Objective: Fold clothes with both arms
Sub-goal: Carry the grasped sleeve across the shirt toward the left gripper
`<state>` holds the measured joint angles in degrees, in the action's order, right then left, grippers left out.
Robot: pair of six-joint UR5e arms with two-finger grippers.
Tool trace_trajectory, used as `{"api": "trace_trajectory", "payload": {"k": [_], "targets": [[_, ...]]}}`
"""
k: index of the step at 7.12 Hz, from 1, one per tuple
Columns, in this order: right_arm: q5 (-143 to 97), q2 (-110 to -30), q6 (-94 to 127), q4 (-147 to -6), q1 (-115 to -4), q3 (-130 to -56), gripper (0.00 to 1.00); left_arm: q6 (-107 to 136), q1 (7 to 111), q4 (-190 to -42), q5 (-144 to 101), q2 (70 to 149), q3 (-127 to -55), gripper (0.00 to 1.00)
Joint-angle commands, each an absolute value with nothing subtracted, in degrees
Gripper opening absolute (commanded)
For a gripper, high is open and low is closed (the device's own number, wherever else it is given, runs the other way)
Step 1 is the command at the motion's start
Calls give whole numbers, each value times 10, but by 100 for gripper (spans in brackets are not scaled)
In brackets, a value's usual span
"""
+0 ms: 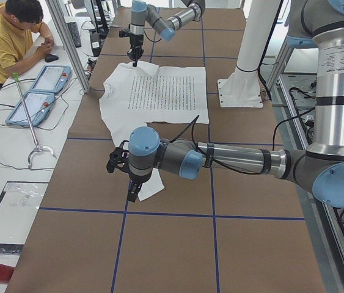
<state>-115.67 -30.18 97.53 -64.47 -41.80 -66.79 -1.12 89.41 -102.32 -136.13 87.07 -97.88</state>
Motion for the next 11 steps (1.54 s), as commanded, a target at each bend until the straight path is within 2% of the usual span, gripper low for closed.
{"api": "trace_trajectory", "payload": {"k": [1,2,7,9,10,11], "targets": [[-1050,-226,1008,-571,-332,-563,0,-12,894,-1024,-1361,870,-977,100],[-1042,-189,1014,-570,-324,-523,0,-12,894,-1024,-1361,870,-976,100],[-998,-179,1041,-529,-288,-511,0,-11,894,-1022,-1362,869,-975,100],[-970,-180,1043,-526,-280,-503,84,-10,893,-1022,-1401,869,-961,100],[-960,-179,1064,-525,-278,-503,97,-9,883,-1023,-1409,870,-955,100],[-957,-177,1066,-525,-278,-503,97,-9,879,-1025,-1411,870,-955,100]]}}
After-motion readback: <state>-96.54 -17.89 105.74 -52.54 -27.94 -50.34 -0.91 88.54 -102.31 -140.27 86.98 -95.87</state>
